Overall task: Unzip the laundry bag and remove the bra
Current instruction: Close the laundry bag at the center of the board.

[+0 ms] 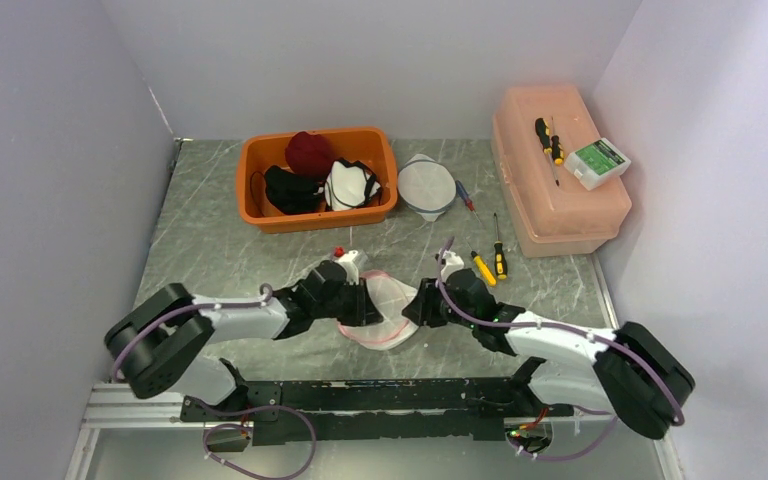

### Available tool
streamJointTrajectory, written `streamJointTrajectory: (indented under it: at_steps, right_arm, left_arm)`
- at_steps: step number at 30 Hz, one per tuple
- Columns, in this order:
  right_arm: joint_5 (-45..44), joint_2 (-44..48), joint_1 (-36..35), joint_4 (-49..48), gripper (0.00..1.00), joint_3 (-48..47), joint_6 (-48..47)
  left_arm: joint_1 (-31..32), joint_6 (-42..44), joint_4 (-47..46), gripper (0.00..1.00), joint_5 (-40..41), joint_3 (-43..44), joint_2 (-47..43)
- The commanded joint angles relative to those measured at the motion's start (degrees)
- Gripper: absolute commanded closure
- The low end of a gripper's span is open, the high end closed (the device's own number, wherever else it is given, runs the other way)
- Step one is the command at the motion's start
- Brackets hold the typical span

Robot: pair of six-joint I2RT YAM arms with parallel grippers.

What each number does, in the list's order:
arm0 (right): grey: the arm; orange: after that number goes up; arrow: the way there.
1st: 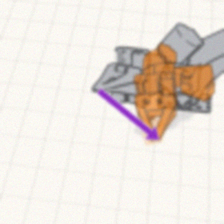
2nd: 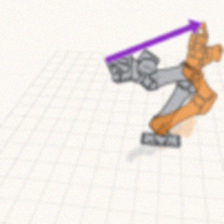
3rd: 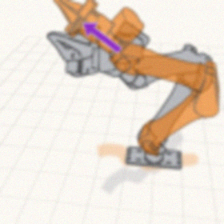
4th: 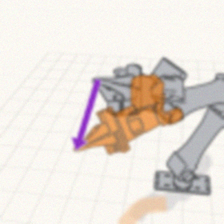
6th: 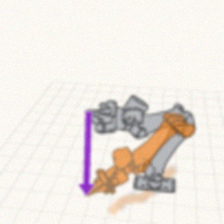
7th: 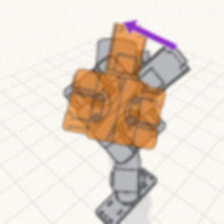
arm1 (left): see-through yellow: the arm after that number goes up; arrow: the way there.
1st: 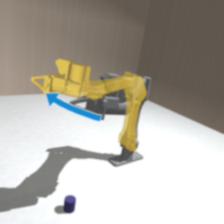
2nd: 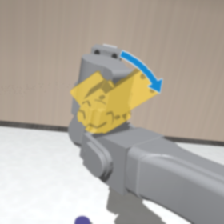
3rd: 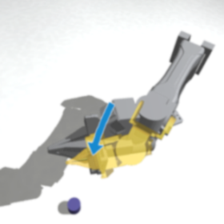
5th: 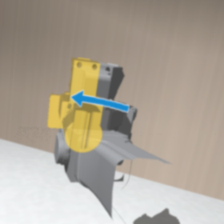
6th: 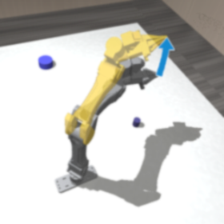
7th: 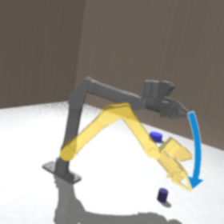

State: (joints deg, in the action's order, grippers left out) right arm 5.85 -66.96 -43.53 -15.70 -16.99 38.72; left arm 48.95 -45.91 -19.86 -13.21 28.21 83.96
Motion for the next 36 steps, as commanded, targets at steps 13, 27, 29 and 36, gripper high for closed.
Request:
streamJointTrajectory:
  at_steps: [13,27,29,36]
  right_arm:
    - [1.3,20.7,4.6,16.4,0.29,-3.9,-1.0]
    - [11.9,10.5,4.8,-2.3,0.38,1.4,10.2]
    - [11.4,10.6,4.9,-1.8,0.37,1.3,10.1]
    - [10.6,9.9,4.8,-1.7,0.37,2.6,9.6]
  left_arm:
    - [-1.5,1.8,33.2,0.29,18.7,4.7,-30.9]
    - [-13.0,-6.4,21.8,0.27,4.0,-5.4,-27.3]
    - [-13.9,-7.2,22.5,0.26,4.4,-6.1,-27.1]
    - [-16.3,-7.1,17.0,0.26,0.7,-7.1,-20.3]
